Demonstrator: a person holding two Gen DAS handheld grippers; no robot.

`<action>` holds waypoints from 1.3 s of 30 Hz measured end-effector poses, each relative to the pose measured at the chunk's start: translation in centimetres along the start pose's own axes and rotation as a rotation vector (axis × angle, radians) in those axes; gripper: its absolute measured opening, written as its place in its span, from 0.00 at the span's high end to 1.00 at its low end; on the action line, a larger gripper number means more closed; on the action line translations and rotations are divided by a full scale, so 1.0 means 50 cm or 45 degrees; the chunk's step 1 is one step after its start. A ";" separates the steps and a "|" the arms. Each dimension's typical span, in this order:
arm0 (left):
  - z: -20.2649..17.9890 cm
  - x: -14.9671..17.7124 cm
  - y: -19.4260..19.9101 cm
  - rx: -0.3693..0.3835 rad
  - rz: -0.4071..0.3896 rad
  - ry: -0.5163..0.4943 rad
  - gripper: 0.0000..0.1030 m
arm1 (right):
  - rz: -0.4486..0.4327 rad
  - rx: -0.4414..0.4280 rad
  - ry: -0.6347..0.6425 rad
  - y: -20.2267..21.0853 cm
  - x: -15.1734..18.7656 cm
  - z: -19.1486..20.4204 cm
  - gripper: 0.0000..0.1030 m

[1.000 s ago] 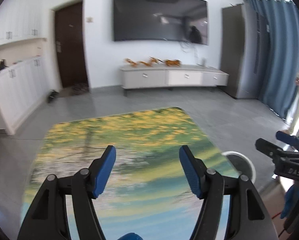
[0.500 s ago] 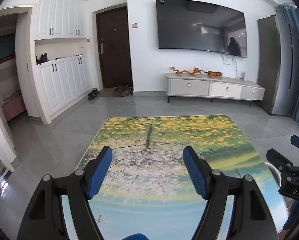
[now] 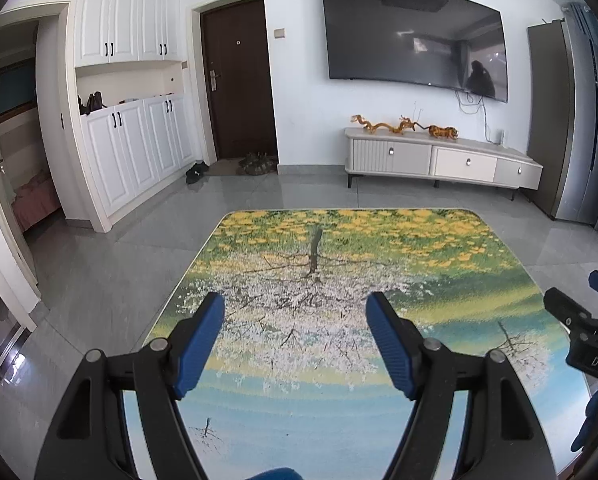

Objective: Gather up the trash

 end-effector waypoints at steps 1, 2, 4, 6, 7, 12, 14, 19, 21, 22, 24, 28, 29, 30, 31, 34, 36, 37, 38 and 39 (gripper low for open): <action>-0.001 0.002 -0.004 -0.003 0.005 -0.002 0.30 | 0.002 0.005 -0.005 -0.003 0.003 -0.003 0.00; -0.002 0.004 -0.008 -0.009 0.010 -0.005 0.30 | 0.003 0.011 -0.010 -0.006 0.005 -0.006 0.00; -0.005 0.007 -0.013 -0.016 0.016 -0.007 0.30 | 0.008 0.017 -0.015 -0.011 0.008 -0.010 0.00; -0.008 0.007 -0.017 -0.019 0.019 -0.010 0.30 | 0.011 0.027 -0.016 -0.014 0.009 -0.014 0.00; -0.008 0.007 -0.017 -0.024 0.016 -0.011 0.30 | 0.010 0.034 -0.012 -0.014 0.010 -0.014 0.00; -0.013 0.008 -0.016 -0.036 -0.008 -0.024 0.30 | -0.015 0.060 0.013 -0.007 0.010 -0.018 0.00; -0.017 0.009 -0.014 -0.032 -0.014 -0.026 0.30 | -0.027 0.077 0.031 -0.002 0.009 -0.017 0.00; -0.026 0.009 -0.007 -0.010 -0.026 -0.027 0.30 | -0.039 0.086 0.043 0.003 0.008 -0.018 0.00; -0.029 0.008 -0.007 -0.003 -0.023 -0.026 0.30 | -0.042 0.090 0.047 0.003 0.008 -0.020 0.00; -0.031 0.009 -0.007 0.001 -0.022 -0.026 0.30 | -0.042 0.091 0.048 0.003 0.009 -0.021 0.00; -0.034 0.009 -0.006 0.004 -0.023 -0.028 0.30 | -0.044 0.094 0.049 0.004 0.009 -0.023 0.00; -0.041 0.011 -0.006 0.013 -0.023 -0.038 0.30 | -0.051 0.101 0.045 0.005 0.009 -0.028 0.00; -0.043 0.011 -0.007 0.015 -0.023 -0.042 0.30 | -0.050 0.103 0.044 0.004 0.010 -0.029 0.00; -0.046 0.012 -0.007 0.020 -0.022 -0.046 0.30 | -0.048 0.105 0.044 0.003 0.010 -0.029 0.00; -0.048 0.012 -0.007 0.024 -0.021 -0.048 0.30 | -0.046 0.108 0.042 0.003 0.011 -0.030 0.00; -0.052 0.012 -0.008 0.039 -0.019 -0.050 0.30 | -0.044 0.116 0.039 0.003 0.011 -0.034 0.00; -0.056 0.012 -0.008 0.050 -0.020 -0.053 0.30 | -0.045 0.125 0.037 0.005 0.012 -0.038 0.00; -0.058 0.012 -0.008 0.055 -0.021 -0.054 0.30 | -0.046 0.128 0.035 0.006 0.012 -0.038 0.00; -0.058 0.011 -0.008 0.060 -0.022 -0.054 0.30 | -0.047 0.132 0.034 0.007 0.012 -0.038 0.00; -0.059 0.011 -0.007 0.067 -0.024 -0.053 0.30 | -0.048 0.136 0.035 0.008 0.012 -0.038 0.00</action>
Point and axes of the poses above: each gripper's, at about its wrist camera, not at the fingertips, and y roughly against the way its jaws point, z to its left, x to its underside, the point moved 1 cm from there along -y, roughly the way its jaws point, and after that the axes turned 8 degrees about -x, right-handed, at the moved point
